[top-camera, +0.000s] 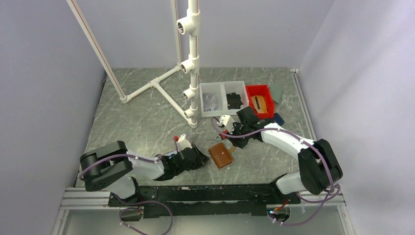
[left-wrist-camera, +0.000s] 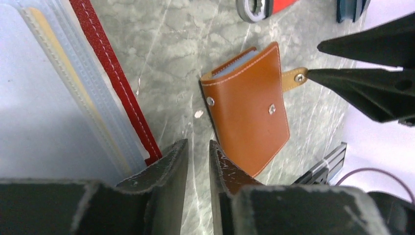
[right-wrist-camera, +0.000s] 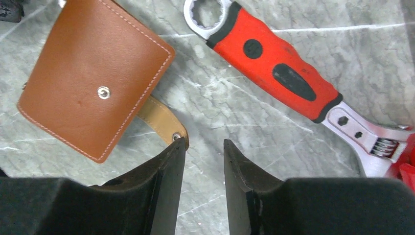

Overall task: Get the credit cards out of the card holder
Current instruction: Open the card holder at the center of the board.

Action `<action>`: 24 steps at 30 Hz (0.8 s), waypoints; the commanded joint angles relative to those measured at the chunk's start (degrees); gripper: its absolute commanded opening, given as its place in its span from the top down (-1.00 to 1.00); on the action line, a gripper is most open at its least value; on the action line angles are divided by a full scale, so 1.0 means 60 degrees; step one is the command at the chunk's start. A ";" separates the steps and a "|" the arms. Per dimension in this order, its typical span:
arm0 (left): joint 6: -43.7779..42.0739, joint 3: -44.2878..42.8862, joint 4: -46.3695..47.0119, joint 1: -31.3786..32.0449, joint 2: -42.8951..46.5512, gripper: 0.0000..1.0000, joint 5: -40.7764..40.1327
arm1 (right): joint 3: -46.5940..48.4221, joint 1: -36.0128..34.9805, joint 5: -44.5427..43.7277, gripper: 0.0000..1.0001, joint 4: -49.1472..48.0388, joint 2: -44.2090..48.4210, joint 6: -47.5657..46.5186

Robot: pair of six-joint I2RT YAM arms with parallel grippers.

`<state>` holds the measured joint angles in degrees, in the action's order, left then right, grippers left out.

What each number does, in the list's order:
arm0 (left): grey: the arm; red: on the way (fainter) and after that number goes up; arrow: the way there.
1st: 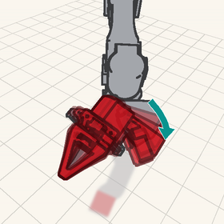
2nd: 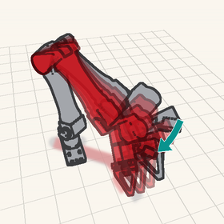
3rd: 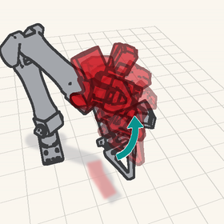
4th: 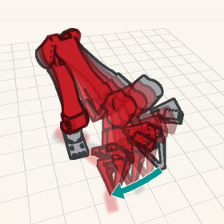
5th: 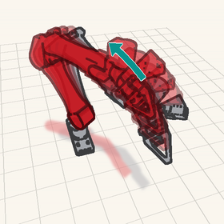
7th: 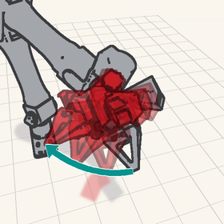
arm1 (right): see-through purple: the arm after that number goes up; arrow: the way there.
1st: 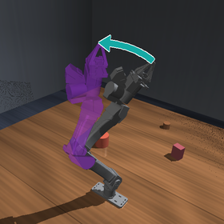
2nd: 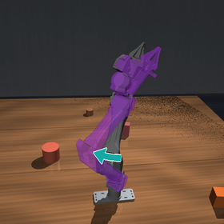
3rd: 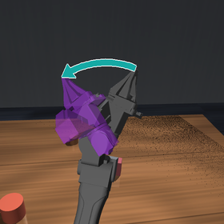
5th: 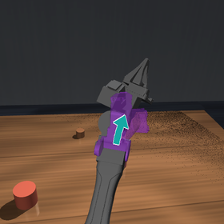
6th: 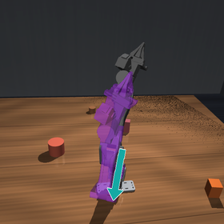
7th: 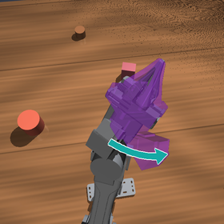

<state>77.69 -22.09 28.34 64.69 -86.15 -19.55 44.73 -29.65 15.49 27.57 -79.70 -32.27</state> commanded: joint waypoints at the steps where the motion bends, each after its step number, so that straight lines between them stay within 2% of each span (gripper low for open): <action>1: -0.1489 0.0450 0.0575 -0.0029 0.0717 0.38 0.0658 | 0.0158 0.0010 0.0760 0.26 0.0259 0.0289 0.0191; 5: -0.2205 0.0686 0.1098 -0.0029 0.1358 0.24 0.1141 | 0.0217 -0.0080 0.1369 0.26 0.0287 0.0310 0.0214; 9: -0.2409 0.0877 0.1802 -0.0029 0.1344 0.13 0.1396 | 0.0174 -0.0399 0.0987 0.30 0.0129 -0.0072 0.0296; 13: -0.2210 0.0984 0.2910 -0.0029 0.0696 0.12 0.1684 | 0.0201 -0.0720 0.0306 0.48 -0.0025 -0.0609 0.0413; 20: -0.1392 0.1299 0.5631 -0.0134 -0.1017 0.09 0.2162 | 0.0192 -0.1141 0.0137 0.55 -0.0077 -0.0968 0.0417; 23: -0.1104 0.1380 0.6583 -0.0236 -0.1810 -0.04 0.2385 | 0.0314 -0.1167 0.0610 0.56 0.0041 -0.0988 0.0502; 24: -0.1076 0.1394 0.6805 -0.0254 -0.1987 -0.21 0.2443 | 0.0366 -0.1167 0.0812 0.56 0.0078 -0.0961 0.0541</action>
<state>68.90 -14.37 57.69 63.90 -94.19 -7.38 44.73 -36.34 17.04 28.38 -85.67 -30.30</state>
